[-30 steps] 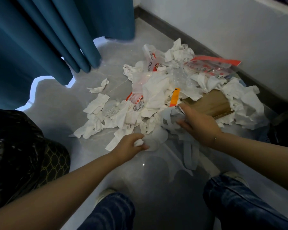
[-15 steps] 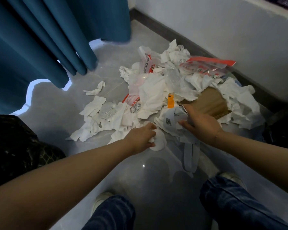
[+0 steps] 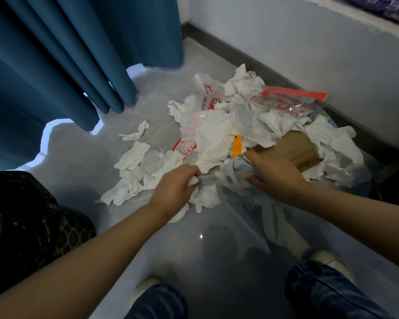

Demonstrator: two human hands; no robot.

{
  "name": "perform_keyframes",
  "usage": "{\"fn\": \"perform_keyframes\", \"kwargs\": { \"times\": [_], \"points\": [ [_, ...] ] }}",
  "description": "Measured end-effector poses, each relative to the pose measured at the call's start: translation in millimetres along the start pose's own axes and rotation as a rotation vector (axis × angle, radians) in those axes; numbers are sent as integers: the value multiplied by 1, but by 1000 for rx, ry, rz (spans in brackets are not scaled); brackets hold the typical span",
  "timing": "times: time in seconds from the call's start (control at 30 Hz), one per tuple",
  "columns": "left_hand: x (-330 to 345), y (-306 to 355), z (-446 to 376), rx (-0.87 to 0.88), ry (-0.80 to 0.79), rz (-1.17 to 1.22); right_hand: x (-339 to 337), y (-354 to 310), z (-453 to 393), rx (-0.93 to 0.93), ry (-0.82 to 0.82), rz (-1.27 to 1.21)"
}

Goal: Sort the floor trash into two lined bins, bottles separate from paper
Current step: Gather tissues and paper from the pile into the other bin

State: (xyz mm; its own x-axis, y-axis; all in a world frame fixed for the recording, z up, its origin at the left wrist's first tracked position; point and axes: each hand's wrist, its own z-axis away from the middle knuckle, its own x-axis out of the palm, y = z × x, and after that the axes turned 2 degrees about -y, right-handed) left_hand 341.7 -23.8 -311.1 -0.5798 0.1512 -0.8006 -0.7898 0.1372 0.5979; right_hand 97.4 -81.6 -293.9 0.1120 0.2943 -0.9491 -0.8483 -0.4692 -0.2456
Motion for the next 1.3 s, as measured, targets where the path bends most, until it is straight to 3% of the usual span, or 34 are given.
{"fn": "perform_keyframes", "kwargs": {
  "times": [0.1,0.2,0.53,0.73,1.0,1.3],
  "points": [
    [-22,-8,-26,-66,114,-97,14,-13,2,-6,-110,87],
    [-32,-17,-46,-184,170,-157,29,-23,1,-45,-113,199],
    [0,-33,-68,-237,-185,-497,35,-19,-4,-30,-105,155],
    [12,-36,-60,-239,-232,-338,37,-13,0,-49,-87,143],
    [19,-34,-60,-228,-189,-345,37,-11,-1,-68,-96,131],
    [0,-51,-45,-188,-249,-176,33,-7,4,-94,-72,104]
  ]
}}
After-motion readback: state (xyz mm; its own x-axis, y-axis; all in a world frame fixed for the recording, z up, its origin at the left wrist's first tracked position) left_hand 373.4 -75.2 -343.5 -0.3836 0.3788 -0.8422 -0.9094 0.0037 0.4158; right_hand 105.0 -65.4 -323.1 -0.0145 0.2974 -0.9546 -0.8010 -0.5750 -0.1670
